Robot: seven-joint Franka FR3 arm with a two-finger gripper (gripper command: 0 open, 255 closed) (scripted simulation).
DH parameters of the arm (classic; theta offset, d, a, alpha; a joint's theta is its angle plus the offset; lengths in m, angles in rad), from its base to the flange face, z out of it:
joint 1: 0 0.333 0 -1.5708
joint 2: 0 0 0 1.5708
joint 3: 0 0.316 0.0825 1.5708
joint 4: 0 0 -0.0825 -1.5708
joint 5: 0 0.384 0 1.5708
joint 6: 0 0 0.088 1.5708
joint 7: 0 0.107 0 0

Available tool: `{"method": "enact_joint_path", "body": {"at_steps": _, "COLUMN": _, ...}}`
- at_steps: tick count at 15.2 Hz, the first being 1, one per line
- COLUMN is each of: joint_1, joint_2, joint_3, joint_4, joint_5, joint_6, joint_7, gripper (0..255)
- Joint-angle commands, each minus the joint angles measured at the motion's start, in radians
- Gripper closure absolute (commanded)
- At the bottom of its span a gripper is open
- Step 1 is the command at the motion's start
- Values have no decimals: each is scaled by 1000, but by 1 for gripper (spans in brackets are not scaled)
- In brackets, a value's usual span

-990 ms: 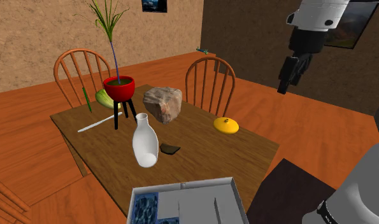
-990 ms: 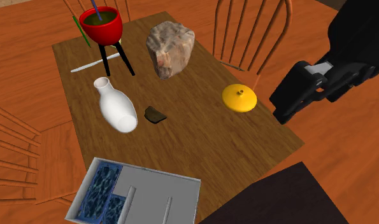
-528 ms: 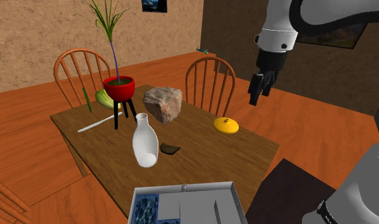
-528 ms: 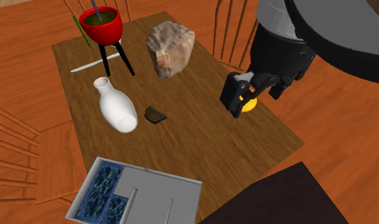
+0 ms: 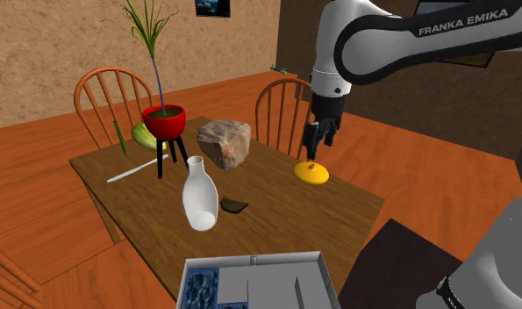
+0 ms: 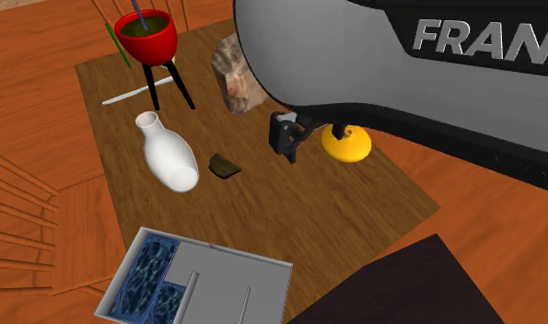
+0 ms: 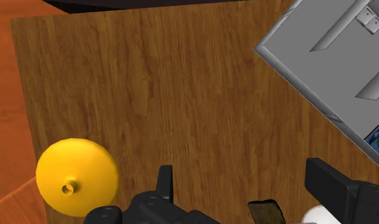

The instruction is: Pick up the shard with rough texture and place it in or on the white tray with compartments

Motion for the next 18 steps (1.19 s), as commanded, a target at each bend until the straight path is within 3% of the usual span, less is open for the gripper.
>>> {"method": "enact_joint_path", "body": {"at_steps": 1, "joint_1": 5, "joint_2": 71, "joint_3": 16, "joint_4": 21, "joint_5": -6, "joint_6": 44, "joint_7": 9, "gripper": 0}}
{"method": "enact_joint_path", "body": {"at_steps": 10, "joint_1": 28, "joint_2": 413, "joint_3": 65, "joint_4": 192, "joint_5": -73, "joint_6": 178, "joint_7": 53, "gripper": 0}}
{"method": "enact_joint_path", "body": {"at_steps": 18, "joint_1": 79, "joint_2": 729, "joint_3": 76, "joint_4": 427, "joint_5": -156, "joint_6": 219, "joint_7": 91, "gripper": 0}}
